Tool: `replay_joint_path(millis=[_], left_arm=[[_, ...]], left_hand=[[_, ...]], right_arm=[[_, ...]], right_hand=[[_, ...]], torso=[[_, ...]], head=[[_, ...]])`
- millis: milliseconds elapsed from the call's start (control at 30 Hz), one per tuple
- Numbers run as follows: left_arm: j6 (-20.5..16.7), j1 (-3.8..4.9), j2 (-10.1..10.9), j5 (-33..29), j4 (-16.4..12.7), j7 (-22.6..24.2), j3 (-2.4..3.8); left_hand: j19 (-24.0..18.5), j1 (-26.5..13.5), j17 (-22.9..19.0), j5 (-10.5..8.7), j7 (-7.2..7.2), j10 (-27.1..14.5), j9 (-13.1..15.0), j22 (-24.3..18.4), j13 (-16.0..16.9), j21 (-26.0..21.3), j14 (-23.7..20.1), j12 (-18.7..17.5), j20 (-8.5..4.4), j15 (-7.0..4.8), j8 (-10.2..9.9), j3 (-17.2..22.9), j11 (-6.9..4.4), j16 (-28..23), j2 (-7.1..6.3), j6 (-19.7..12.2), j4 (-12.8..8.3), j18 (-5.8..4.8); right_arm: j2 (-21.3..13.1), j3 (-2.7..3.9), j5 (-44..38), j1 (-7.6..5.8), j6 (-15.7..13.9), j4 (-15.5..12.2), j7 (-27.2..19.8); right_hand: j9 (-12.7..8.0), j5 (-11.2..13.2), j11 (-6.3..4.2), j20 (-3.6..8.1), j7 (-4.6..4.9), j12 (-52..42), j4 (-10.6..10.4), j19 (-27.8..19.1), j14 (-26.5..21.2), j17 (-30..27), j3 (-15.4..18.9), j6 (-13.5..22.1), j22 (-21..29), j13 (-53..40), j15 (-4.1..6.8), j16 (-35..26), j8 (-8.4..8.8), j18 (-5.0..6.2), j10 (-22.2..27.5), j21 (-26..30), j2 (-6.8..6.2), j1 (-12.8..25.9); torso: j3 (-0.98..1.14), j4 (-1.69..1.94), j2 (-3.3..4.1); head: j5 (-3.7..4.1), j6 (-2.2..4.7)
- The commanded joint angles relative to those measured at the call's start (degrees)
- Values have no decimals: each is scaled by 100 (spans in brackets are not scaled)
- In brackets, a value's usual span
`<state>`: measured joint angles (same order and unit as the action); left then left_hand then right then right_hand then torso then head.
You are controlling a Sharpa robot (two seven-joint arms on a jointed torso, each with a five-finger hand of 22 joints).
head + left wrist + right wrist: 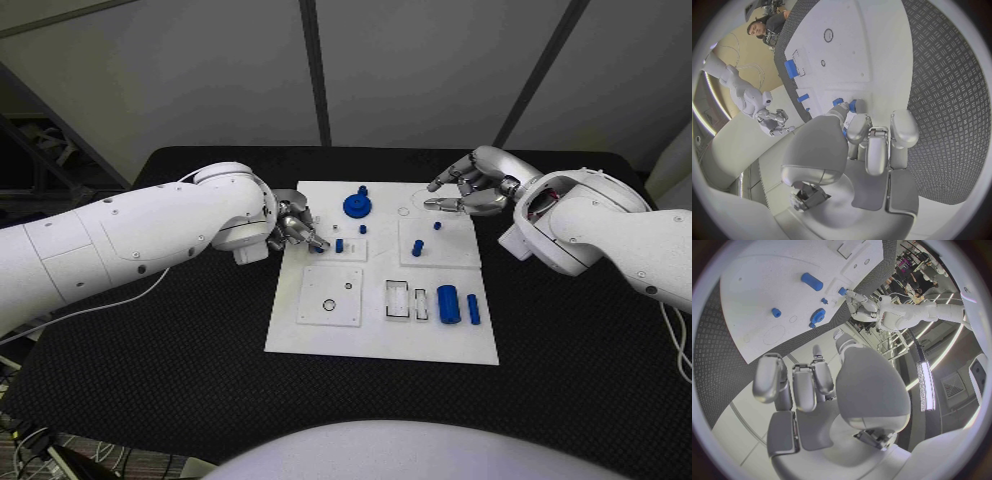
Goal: Assemble the parts on the task board
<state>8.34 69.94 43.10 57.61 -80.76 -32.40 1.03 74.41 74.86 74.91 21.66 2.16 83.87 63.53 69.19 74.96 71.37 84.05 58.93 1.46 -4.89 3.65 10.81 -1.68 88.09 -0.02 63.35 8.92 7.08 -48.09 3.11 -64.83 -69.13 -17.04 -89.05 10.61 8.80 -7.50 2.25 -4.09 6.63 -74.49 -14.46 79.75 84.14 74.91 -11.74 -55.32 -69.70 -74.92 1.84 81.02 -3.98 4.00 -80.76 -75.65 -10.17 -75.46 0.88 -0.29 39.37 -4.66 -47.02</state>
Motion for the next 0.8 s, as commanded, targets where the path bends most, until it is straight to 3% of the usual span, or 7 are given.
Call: replay_joint_path(millis=[33, 200, 467, 800], left_arm=[[-84, -6, 20, -76, -19, 61, -3], [-130, -5, 49, -95, -44, 76, 22], [-56, 4, 106, -127, -99, 90, 127], [407, 136, 166, -294, -90, 84, 190]], left_hand=[[1, -84, 1233, 118, 56, 183, -6, 12, 560, -27, 526, -23, 31, 19, 27, 1162, 21, -7, -19, 1, -1144, -128], [-7, -171, 1224, 289, 62, 183, -2, 10, 552, -38, 523, -30, 34, 21, 33, 1255, 24, -13, -60, 1, -1239, -125], [-29, -218, 1218, 384, 61, 183, 12, -11, 546, -64, 522, -38, 35, 22, 46, 1309, 23, -17, -68, 16, -1289, -117], [-95, -231, 1203, 416, 60, 176, 24, -89, 531, -141, 518, -80, 35, 22, 54, 1342, 21, -28, -75, 24, -1329, -94]], right_arm=[[-1, 4, -14, -11, 30, -7, -39], [2, 4, -14, -11, 28, -4, -43], [8, 4, -14, -11, 29, 7, -47], [20, 4, -14, -11, 31, 26, -48]], right_hand=[[7, -36, -28, 0, 6, -30, -33, 7, 261, 107, -4, -38, -6, -196, 44, -26, 17, 31, -4, 29, 19, 11], [7, -36, -28, 0, 6, -30, -33, 7, 261, 107, -4, -38, -6, -196, 44, -26, 17, 31, -4, 29, 19, 11], [7, -36, -28, 0, 6, -30, -33, 7, 261, 107, -4, -38, -6, -196, 44, -26, 17, 31, -4, 29, 19, 11], [11, -36, -29, 1, 5, -35, -41, 5, 261, 104, -6, -46, 3, -199, 45, -29, 13, 33, -9, 37, 26, 15]], torso=[[2, 0, 1], [2, -2, 1], [2, -2, -1], [1, -1, -1]], head=[[0, 2], [-3, 8], [-11, 21], [-24, 43]])
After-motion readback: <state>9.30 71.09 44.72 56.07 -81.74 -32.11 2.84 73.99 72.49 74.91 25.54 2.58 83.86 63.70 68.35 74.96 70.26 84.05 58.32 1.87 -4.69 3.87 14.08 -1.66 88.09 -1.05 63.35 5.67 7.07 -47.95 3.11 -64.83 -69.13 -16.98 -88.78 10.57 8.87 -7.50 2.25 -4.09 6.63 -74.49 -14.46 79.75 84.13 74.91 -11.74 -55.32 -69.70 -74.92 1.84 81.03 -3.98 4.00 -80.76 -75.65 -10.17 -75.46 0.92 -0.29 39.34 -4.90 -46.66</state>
